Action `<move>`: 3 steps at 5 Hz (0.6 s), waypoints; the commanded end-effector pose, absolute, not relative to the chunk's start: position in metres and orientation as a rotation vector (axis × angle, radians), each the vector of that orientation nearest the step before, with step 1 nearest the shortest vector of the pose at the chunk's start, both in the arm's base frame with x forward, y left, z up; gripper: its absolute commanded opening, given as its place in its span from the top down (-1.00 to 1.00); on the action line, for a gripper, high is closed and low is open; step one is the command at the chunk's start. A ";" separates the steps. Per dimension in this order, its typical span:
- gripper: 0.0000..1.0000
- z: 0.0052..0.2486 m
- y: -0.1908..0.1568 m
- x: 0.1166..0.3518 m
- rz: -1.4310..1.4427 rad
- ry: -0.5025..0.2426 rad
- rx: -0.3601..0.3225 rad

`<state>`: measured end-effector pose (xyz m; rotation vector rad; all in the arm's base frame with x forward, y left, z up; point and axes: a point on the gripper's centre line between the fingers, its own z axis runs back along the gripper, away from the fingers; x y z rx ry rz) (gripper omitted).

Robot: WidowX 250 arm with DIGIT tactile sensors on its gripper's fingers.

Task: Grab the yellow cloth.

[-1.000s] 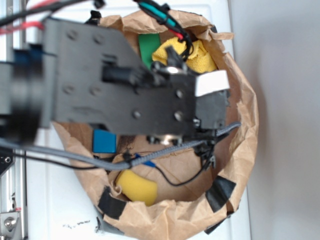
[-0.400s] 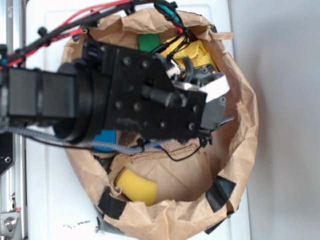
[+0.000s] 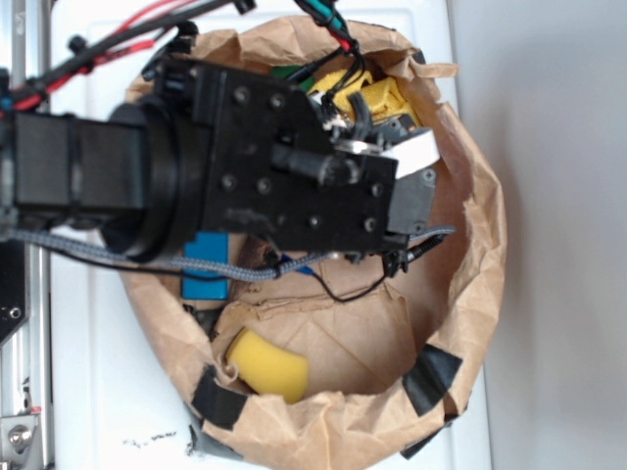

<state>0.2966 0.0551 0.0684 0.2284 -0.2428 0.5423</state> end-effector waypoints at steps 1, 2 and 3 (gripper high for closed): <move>-1.00 0.116 0.081 0.287 0.573 -0.247 0.150; -1.00 0.132 0.089 0.270 0.565 -0.225 0.089; -1.00 0.117 0.095 0.267 0.580 -0.270 0.075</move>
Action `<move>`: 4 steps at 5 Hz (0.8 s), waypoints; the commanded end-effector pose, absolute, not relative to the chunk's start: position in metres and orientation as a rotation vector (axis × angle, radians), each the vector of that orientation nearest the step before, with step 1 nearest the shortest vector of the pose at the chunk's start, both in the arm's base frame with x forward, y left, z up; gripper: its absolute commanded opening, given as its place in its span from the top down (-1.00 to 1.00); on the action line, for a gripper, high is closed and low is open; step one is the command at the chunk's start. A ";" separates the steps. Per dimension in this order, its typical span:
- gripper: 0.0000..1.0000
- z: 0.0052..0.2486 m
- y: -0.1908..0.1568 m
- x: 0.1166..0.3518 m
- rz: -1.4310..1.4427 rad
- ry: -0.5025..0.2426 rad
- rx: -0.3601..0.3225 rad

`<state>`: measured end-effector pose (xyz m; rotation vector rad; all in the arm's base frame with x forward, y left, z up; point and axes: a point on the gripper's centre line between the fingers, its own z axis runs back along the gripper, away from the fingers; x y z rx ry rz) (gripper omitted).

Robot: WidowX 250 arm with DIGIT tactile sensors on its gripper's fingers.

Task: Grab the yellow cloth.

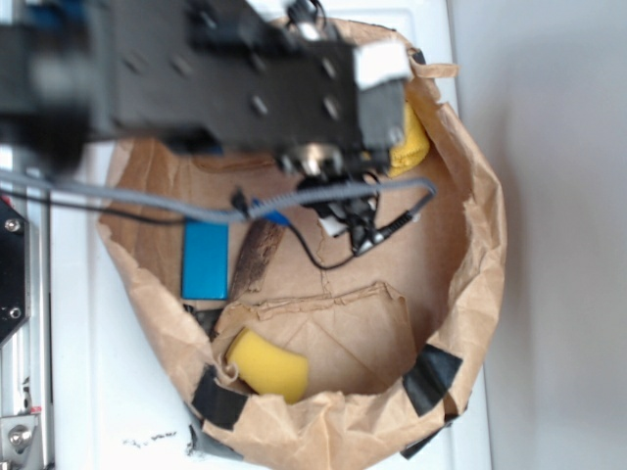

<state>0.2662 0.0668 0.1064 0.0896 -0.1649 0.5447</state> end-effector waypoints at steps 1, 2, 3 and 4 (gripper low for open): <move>-1.00 0.097 0.102 0.283 0.632 -0.318 0.077; -1.00 0.084 0.098 0.301 0.696 -0.343 0.113; -1.00 0.073 0.096 0.321 0.754 -0.385 0.150; -1.00 0.068 0.100 0.334 0.792 -0.421 0.157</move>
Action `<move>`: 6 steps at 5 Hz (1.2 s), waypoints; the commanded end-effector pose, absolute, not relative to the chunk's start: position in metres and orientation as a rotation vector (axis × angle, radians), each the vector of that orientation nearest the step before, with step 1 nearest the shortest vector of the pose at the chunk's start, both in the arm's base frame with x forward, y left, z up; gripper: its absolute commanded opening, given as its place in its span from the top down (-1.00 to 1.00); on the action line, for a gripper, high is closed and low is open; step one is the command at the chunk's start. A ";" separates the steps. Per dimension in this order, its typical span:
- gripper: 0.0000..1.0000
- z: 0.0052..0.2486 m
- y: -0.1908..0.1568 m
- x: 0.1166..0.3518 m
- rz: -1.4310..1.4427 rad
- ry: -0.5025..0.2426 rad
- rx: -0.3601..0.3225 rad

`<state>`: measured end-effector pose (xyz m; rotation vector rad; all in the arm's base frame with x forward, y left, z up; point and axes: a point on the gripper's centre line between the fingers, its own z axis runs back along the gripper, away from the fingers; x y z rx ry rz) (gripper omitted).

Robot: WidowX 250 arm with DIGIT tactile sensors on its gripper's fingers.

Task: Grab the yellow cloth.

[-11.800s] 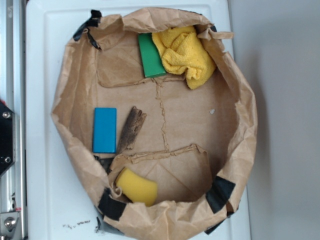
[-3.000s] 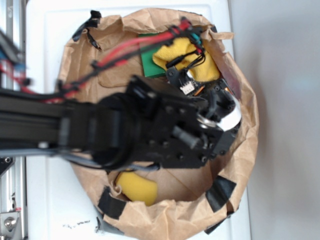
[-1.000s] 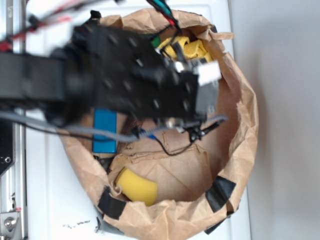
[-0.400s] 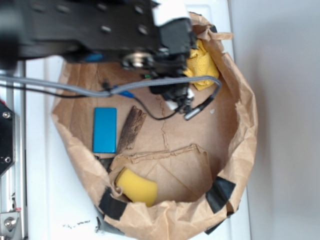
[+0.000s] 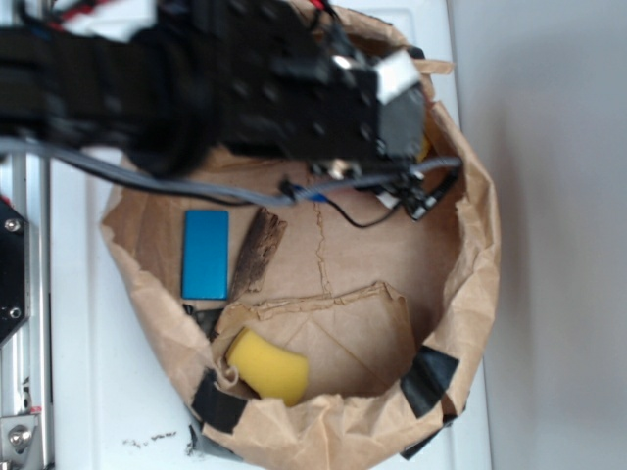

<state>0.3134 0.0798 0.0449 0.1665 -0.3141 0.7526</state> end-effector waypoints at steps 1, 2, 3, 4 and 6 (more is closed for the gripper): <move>1.00 0.058 0.098 0.342 0.794 -0.481 0.156; 1.00 0.072 0.095 0.338 0.782 -0.424 0.121; 1.00 0.084 0.088 0.325 0.744 -0.394 0.079; 1.00 0.109 0.080 0.310 0.703 -0.341 0.005; 1.00 0.141 0.081 0.298 0.663 -0.235 -0.079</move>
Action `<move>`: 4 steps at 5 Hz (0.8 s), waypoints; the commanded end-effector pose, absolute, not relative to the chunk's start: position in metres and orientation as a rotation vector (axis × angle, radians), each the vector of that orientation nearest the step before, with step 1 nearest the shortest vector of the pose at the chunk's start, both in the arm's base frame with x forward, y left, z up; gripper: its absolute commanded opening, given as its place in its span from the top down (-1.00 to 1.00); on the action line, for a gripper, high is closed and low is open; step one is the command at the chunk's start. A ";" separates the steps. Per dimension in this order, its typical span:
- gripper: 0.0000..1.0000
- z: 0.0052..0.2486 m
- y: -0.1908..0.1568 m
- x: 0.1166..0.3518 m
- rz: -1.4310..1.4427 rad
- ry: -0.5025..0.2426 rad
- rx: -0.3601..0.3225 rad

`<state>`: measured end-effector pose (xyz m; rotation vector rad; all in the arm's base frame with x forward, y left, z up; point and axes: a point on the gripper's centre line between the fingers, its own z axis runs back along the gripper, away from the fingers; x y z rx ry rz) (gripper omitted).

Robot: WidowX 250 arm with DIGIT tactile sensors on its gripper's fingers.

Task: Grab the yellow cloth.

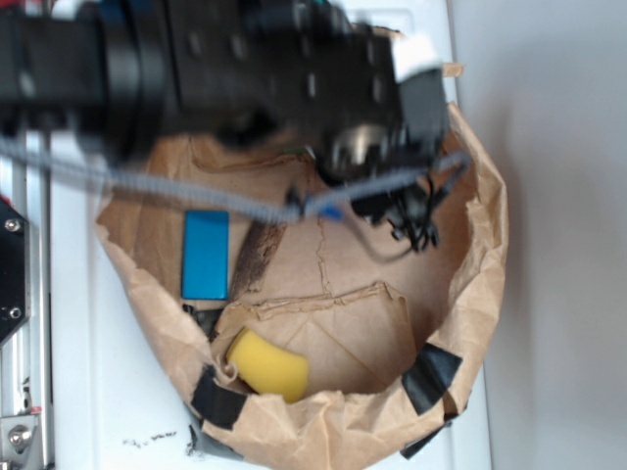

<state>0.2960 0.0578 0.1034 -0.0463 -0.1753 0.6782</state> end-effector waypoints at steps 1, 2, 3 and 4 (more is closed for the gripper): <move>1.00 0.138 0.081 0.295 0.648 -0.244 -0.091; -1.00 0.115 0.081 0.301 0.691 -0.301 -0.009; -1.00 0.100 0.086 0.305 0.721 -0.374 0.032; -1.00 0.104 0.102 0.312 0.720 -0.378 0.059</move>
